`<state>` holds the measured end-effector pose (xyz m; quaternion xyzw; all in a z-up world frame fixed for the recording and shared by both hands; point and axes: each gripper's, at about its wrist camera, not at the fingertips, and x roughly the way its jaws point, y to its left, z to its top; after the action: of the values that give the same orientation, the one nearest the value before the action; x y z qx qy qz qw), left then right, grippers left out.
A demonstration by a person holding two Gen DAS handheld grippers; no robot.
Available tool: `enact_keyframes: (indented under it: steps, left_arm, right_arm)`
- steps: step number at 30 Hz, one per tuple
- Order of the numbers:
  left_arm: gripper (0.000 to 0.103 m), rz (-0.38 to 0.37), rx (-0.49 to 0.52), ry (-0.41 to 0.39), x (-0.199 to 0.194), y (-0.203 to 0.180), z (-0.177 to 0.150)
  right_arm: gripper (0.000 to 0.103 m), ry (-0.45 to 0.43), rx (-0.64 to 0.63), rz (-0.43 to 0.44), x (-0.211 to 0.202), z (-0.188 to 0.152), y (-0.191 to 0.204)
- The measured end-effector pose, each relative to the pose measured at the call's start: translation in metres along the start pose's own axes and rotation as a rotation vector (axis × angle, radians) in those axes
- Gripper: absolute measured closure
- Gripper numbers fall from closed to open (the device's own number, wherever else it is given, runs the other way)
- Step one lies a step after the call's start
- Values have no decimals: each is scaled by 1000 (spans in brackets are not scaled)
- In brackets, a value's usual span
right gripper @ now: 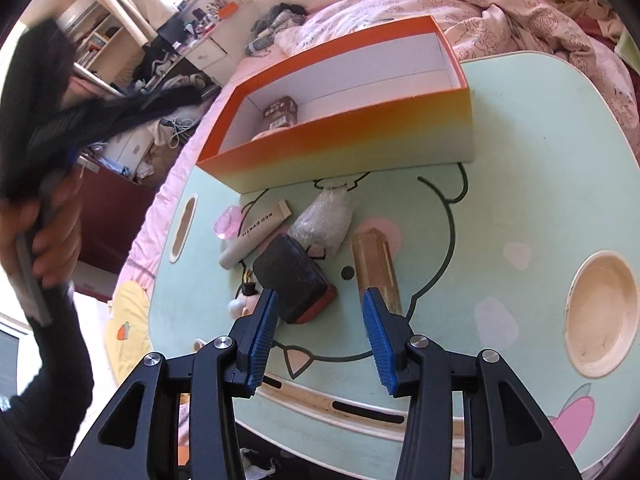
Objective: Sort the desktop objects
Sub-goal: 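Grasp the metal cap with the left tool and place it on the table, then grasp the peach plush with the right tool and place it on the table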
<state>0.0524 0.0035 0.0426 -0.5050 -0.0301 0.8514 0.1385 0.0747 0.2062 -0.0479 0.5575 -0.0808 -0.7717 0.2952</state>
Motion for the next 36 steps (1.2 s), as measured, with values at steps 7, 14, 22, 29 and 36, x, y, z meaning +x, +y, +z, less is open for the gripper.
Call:
enact_keyframes:
  steps: [7,14,22,29,36]
  left_arm:
    - [65,39,-61,66,-3,35,-71]
    - [65,14,-84,165,30,32,-121]
    - [65,-50,-101,171,47,25,-133]
    - [54,-55,-108,126,45,28,-133]
    - [54,-58,-145,67,23,40,-130]
  right_arm:
    - [55,-22,-55,-30,-26,48,21]
    - [41,126,-93,-88,18,130,51]
    - [41,285,-107,-188,99,172,74]
    - [49,318,-135,-223,130,164,70]
    - [60,264,-100,-214,128,157,48]
